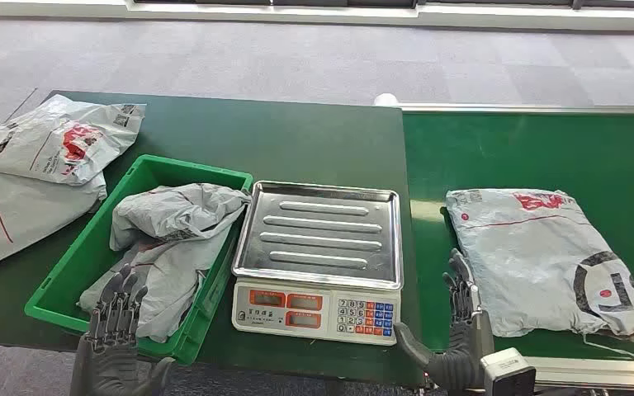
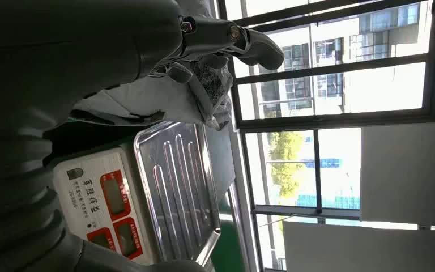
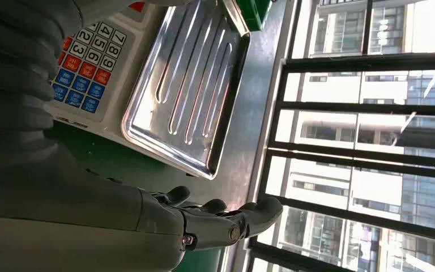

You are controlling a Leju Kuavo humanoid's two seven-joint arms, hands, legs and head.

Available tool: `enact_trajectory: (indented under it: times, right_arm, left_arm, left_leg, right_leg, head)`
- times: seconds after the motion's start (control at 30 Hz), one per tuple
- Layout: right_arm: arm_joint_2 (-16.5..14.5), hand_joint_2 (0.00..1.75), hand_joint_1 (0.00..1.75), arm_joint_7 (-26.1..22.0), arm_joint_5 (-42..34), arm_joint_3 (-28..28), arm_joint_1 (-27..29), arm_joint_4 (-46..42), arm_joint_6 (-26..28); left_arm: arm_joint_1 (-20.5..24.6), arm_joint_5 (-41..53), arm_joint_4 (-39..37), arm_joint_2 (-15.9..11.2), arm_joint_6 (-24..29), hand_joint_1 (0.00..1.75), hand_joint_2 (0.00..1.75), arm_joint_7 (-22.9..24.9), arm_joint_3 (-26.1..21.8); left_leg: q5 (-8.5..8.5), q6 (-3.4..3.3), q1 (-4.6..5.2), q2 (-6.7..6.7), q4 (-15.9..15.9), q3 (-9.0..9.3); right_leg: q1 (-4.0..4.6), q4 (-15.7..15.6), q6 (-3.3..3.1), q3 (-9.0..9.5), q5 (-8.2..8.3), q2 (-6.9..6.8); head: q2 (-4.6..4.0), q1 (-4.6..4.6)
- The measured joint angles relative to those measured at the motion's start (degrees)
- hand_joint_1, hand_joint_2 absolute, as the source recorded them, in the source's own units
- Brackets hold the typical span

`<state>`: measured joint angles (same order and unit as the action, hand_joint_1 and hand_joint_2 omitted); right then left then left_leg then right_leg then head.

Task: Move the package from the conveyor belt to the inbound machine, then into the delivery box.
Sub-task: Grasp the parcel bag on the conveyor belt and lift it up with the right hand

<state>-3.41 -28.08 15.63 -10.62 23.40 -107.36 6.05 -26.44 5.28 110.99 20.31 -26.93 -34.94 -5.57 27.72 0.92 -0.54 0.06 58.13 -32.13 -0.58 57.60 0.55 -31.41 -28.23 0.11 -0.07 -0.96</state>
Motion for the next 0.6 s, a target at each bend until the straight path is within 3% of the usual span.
enact_trajectory:
  times: [0.23,0.3,0.37,0.47,0.6]
  right_arm:
    - [-0.17,1.75,0.00,0.15,2.36,0.12,-0.12,-0.01,0.69]
    - [-0.09,1.75,0.00,5.26,16.64,1.73,-2.28,-0.10,6.32]
    - [0.92,1.75,0.00,15.50,33.67,6.05,-7.89,1.15,9.45]
    - [4.33,1.75,0.00,25.71,42.08,14.61,-17.81,8.26,5.37]
    - [8.79,1.75,0.00,31.04,48.10,22.93,-27.93,22.08,5.07]
  left_arm:
    - [0.00,-0.19,0.05,0.01,-0.03,0.00,1.75,0.15,0.01]
    - [0.17,0.15,0.44,-0.05,-0.04,0.00,1.75,0.00,0.23]
    - [0.79,0.46,0.91,-0.25,-0.04,0.00,1.75,-0.10,0.69]
    - [1.76,-0.26,1.16,-0.87,0.16,0.00,1.75,0.51,1.34]
    - [1.95,-1.31,1.45,-1.57,0.65,0.00,1.75,1.50,1.44]
  left_leg:
    - [0.00,0.00,0.00,0.00,0.00,0.00]
    - [0.00,0.00,0.00,0.05,0.00,-0.17]
    - [0.00,-0.02,0.00,0.18,0.00,-0.34]
    - [-0.14,-0.24,0.04,0.25,0.04,-0.21]
    - [-0.47,-0.42,0.15,0.10,0.13,-0.28]
  right_leg:
    - [0.00,0.00,0.00,0.00,0.00,0.00]
    - [-0.01,0.00,0.01,0.04,0.03,0.05]
    - [-0.05,-0.01,0.05,0.07,0.10,0.16]
    - [-0.19,-0.03,0.25,0.04,0.27,0.19]
    - [-0.29,-0.03,0.42,-0.19,0.65,0.10]
  head:
    - [0.00,0.00]
    - [0.00,0.01]
    - [0.00,0.01]
    - [0.00,0.01]
    - [0.00,0.01]
